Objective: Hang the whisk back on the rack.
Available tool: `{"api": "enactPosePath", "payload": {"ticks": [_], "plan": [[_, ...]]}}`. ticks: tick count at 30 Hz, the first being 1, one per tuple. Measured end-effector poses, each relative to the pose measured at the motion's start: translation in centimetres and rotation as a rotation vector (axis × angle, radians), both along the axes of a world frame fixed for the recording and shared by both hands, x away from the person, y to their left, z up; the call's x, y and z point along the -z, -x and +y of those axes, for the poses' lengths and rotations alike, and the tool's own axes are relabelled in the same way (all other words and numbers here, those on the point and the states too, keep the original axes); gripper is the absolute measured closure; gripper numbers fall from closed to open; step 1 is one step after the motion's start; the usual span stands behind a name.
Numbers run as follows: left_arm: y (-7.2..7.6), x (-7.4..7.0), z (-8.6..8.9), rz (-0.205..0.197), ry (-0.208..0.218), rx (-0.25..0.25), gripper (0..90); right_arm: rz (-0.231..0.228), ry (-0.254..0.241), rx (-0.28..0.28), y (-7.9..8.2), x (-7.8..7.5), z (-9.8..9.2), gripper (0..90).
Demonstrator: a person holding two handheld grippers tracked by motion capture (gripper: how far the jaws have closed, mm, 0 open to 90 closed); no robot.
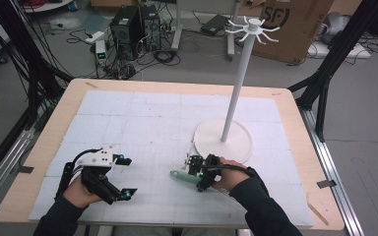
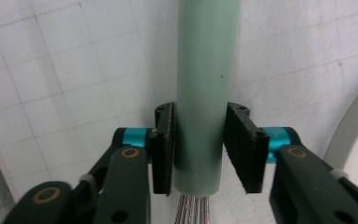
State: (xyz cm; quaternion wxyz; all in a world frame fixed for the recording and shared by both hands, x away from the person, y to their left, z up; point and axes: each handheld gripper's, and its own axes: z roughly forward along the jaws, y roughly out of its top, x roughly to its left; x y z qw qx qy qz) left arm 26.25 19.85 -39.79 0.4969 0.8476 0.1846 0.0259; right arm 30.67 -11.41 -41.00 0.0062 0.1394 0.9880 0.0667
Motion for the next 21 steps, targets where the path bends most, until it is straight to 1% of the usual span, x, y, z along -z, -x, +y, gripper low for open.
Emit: {"api": "enactPosePath", "payload": {"ticks": [2, 3, 5, 8, 9, 12, 17, 19, 21], "plan": [[0.02, 0.01, -0.02, 0.001, 0.000, 0.001, 1.7, -0.002, 0.004, 0.004, 0.11, -0.01, 0.08, 66.8], [0.04, 0.01, -0.03, 0.001, 0.001, 0.003, 1.7, -0.009, 0.006, -0.005, 0.06, 0.00, 0.06, 67.2], [0.06, 0.03, -0.08, 0.001, 0.000, 0.004, 1.7, -0.005, 0.008, 0.009, 0.12, 0.00, 0.09, 68.1], [0.09, 0.05, -0.12, 0.002, 0.001, 0.003, 1.7, -0.008, 0.005, 0.008, 0.11, 0.04, 0.09, 68.3], [0.10, 0.04, -0.11, 0.002, 0.002, 0.003, 1.7, -0.005, 0.008, 0.018, 0.21, 0.02, 0.10, 68.3], [0.12, 0.00, -0.06, 0.001, 0.000, 0.005, 1.7, -0.010, 0.008, 0.009, 0.14, 0.03, 0.10, 68.4], [0.15, 0.07, -0.14, 0.003, -0.003, 0.004, 1.7, -0.014, 0.018, 0.015, 0.25, -0.02, 0.16, 68.9], [0.13, 0.11, -0.17, 0.002, -0.004, 0.006, 1.7, -0.017, 0.005, 0.013, 0.20, 0.05, 0.09, 69.1], [0.13, 0.11, -0.17, 0.001, -0.005, 0.006, 1.7, -0.014, 0.005, 0.022, 0.28, 0.00, 0.07, 69.3]]}}
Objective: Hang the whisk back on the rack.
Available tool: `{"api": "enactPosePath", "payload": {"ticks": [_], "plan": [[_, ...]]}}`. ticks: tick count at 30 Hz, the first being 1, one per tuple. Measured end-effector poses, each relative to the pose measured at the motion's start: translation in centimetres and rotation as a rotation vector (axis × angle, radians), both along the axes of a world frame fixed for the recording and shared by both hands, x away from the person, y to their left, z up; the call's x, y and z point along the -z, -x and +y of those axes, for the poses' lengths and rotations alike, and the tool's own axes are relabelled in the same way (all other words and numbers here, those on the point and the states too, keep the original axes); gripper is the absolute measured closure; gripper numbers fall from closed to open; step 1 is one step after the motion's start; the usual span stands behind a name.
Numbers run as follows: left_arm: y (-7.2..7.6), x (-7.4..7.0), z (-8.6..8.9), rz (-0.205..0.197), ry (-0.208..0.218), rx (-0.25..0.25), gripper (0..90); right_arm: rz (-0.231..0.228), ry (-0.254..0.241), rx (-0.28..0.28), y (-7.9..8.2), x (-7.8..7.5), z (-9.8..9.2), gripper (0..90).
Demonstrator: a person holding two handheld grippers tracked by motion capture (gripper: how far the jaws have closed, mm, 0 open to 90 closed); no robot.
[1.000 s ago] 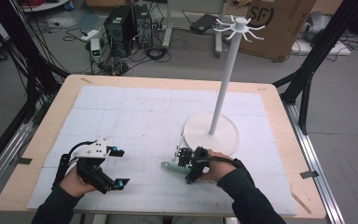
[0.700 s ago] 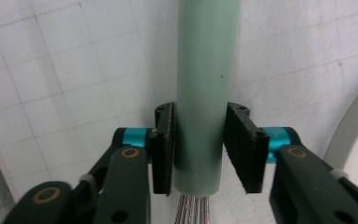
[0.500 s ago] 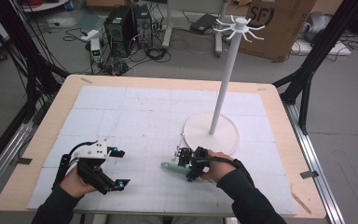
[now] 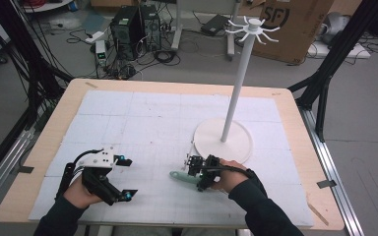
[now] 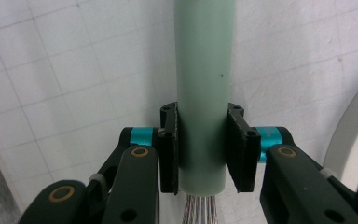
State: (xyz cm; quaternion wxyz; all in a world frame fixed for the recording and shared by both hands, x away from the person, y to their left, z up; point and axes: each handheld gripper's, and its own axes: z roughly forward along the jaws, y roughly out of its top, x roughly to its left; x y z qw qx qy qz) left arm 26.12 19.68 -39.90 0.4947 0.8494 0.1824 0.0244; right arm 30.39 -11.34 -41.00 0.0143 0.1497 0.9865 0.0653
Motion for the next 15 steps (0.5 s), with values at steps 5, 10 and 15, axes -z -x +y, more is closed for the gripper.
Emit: {"api": "enactPosePath", "payload": {"ticks": [5, 10, 15], "plan": [[0.0, 0.0, 0.1, 0.002, 0.002, -0.001, 1.7, 0.010, -0.027, -0.016, -0.1, 0.0, -0.4, 69.5], [0.1, -0.2, 0.2, 0.001, 0.010, 0.007, 1.7, 0.051, -0.082, -0.045, -0.3, -0.1, -1.2, 69.5], [0.1, -0.1, 0.1, 0.005, 0.010, 0.005, 1.8, 0.072, -0.138, -0.032, -0.3, -0.8, -2.2, 69.5]]}}
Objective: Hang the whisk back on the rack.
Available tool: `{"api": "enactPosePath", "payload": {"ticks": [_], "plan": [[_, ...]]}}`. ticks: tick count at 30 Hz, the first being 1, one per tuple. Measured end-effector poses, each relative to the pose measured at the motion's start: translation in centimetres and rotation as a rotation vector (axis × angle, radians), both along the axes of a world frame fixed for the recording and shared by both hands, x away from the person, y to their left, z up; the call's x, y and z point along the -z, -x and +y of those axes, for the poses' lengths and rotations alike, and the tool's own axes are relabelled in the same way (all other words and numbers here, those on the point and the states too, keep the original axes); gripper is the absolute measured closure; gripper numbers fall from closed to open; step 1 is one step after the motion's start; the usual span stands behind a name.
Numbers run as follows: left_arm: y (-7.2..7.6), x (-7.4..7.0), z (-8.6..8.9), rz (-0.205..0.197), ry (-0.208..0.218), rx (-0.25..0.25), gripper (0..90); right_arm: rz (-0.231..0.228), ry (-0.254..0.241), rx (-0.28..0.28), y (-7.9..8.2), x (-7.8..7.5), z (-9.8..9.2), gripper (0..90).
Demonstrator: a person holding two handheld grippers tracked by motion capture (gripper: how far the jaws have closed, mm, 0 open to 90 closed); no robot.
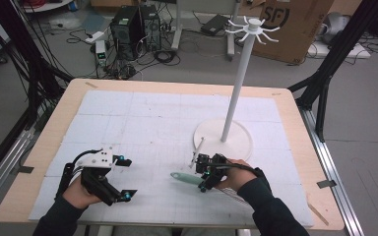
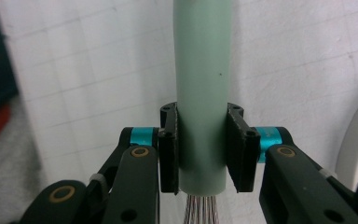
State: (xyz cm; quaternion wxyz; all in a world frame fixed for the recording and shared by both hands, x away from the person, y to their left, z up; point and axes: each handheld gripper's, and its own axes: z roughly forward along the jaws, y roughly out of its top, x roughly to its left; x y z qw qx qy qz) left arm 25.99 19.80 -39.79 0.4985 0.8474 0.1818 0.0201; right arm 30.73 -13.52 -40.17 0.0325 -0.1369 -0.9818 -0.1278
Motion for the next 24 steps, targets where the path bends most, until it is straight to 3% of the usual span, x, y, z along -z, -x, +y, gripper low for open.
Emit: {"api": "enactPosePath", "payload": {"ticks": [4, 5, 14, 24], "plan": [[0.0, 0.0, 0.0, 0.003, 0.006, 0.003, 1.8, 0.033, -0.052, -0.015, 0.2, -0.6, -0.8, 69.5], [0.0, -0.1, 0.0, 0.001, 0.005, 0.005, 1.8, 0.022, -0.058, -0.014, 0.3, -0.8, -1.0, 69.5], [0.0, 0.0, 0.0, 0.004, 0.004, 0.006, 1.8, 0.042, -0.133, 0.034, 0.6, -2.2, -3.6, 69.4], [-0.1, 0.0, 0.1, 0.007, 0.015, 0.002, 1.8, 0.015, -0.278, 0.095, 0.4, -4.2, -6.5, 69.4]]}}
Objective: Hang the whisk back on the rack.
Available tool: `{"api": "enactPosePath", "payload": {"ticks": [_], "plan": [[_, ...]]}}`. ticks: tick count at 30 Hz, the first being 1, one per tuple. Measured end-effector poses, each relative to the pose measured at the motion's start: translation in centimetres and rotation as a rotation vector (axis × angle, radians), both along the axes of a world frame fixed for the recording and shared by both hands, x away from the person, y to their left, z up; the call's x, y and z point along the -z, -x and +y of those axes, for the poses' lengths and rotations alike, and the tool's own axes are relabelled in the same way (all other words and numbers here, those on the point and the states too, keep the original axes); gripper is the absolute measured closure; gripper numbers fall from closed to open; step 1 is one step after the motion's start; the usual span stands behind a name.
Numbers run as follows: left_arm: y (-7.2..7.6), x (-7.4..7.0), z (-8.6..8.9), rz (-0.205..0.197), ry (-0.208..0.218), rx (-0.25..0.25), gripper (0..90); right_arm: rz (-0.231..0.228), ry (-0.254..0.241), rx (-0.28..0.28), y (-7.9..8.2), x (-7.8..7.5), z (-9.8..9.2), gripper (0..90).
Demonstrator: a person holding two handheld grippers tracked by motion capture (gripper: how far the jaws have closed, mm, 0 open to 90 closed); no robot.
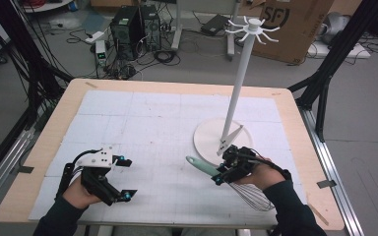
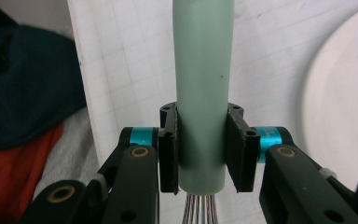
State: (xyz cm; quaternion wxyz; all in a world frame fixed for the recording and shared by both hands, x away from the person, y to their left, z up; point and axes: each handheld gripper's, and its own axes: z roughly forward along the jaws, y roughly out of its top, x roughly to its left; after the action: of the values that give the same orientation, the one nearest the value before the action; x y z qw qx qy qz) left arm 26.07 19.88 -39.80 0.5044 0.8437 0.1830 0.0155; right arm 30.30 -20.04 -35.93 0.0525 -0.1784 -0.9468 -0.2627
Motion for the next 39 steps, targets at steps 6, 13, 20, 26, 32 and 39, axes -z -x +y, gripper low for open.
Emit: {"api": "enactPosePath", "payload": {"ticks": [6, 13, 20, 26, 32, 39], "plan": [[0.0, -0.1, 0.1, 0.001, 0.010, 0.000, 1.8, -0.029, -0.079, 0.024, 0.1, -1.2, -1.6, 69.4], [0.0, -0.1, 0.0, 0.002, 0.009, 0.000, 1.8, -0.055, -0.183, 0.071, 0.3, -2.7, -3.9, 69.3], [0.1, 0.0, -0.1, 0.003, 0.009, -0.001, 1.8, -0.092, -0.247, 0.103, 0.7, -4.2, -5.6, 69.3], [0.1, 0.0, -0.1, 0.004, 0.005, 0.002, 1.8, -0.125, -0.301, 0.129, 0.8, -5.2, -7.1, 69.3], [0.1, 0.0, -0.3, 0.005, 0.002, 0.007, 1.8, -0.153, -0.371, 0.168, 0.9, -6.5, -8.8, 69.3], [0.1, 0.1, -0.3, 0.006, 0.001, 0.008, 1.8, -0.189, -0.478, 0.200, 0.7, -7.9, -10.7, 69.4]]}}
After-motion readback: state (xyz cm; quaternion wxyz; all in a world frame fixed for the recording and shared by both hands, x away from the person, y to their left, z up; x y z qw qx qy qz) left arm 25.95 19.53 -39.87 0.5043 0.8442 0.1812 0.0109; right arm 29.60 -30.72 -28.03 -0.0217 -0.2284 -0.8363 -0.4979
